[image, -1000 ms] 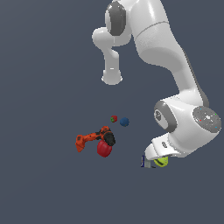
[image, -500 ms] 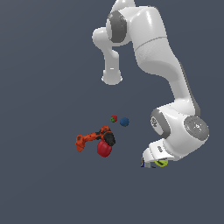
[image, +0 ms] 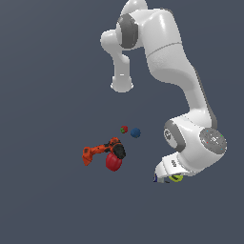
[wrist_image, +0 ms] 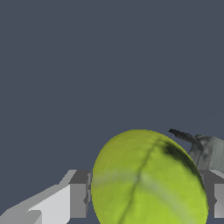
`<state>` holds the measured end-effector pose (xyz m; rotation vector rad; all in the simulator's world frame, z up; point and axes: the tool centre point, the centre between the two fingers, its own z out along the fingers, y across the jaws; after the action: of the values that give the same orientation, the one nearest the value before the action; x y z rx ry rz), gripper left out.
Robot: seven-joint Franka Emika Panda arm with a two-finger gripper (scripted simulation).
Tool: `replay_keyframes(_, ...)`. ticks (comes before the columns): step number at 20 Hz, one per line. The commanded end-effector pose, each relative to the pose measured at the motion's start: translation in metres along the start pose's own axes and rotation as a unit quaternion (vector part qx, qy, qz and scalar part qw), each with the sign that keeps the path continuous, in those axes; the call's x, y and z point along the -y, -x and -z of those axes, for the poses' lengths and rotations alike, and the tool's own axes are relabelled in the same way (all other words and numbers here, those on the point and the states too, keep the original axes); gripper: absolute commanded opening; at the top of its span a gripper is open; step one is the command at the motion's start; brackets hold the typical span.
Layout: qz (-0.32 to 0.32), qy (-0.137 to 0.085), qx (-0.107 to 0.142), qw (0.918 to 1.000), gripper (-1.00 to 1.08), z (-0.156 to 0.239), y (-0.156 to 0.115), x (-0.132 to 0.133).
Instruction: Pick up a designated object from a clutter of objects.
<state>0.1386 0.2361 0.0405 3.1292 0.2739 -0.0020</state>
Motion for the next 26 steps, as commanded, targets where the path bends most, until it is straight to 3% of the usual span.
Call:
replay_keyframes(1,0.000,0.000,-0.001,1.0000,-1.00,0.001,0.000,0.000)
replay_keyframes(14,0.000,0.000,0.000,1.0000,-1.00,0.017,0.002,-0.009)
replay_keyframes(26,0.000,0.000,0.000,1.0000,-1.00,0.115,0.011,-0.057)
